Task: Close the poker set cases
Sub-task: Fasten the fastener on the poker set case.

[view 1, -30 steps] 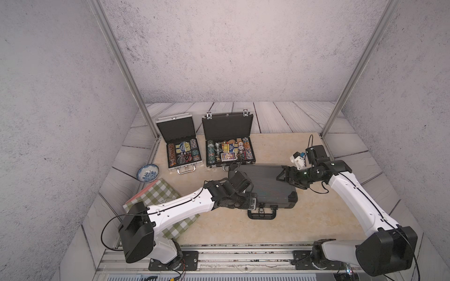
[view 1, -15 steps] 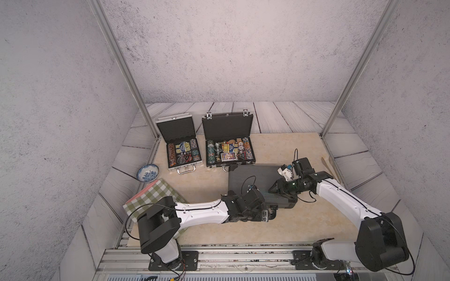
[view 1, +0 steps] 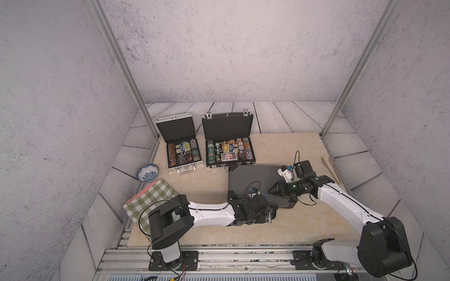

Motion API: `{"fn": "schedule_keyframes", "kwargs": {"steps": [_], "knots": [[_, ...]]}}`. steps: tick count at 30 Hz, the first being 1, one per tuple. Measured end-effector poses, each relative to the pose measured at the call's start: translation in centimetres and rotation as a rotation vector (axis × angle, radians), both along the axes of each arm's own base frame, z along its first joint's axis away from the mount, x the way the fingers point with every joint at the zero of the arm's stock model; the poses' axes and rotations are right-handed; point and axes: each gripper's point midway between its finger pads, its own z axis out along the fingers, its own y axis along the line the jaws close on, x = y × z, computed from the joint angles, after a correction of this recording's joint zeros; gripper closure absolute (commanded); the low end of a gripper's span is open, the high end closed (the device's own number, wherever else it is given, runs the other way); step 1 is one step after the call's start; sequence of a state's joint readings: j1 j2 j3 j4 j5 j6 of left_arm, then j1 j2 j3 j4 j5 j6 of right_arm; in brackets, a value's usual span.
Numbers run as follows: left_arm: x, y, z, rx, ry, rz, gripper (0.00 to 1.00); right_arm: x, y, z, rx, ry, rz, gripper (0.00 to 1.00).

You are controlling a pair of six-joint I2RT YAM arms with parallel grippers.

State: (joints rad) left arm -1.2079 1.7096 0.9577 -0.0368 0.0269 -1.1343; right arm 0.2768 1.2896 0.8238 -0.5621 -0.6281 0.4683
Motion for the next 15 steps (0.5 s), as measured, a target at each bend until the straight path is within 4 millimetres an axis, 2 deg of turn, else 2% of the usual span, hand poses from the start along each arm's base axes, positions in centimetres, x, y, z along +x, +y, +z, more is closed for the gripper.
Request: {"fn": "schedule_keyframes", "kwargs": {"steps": [4, 15], "knots": [[-0.2, -1.2, -0.2, -0.051, 0.021, 0.005, 0.19, 0.0, -0.1, 0.0, -0.003, 0.0, 0.002, 0.54], [-0.3, -1.4, -0.3, -0.12, 0.034, 0.063, 0.19, 0.0, -0.4, 0.1, -0.006, -0.005, -0.001, 0.54]]}}
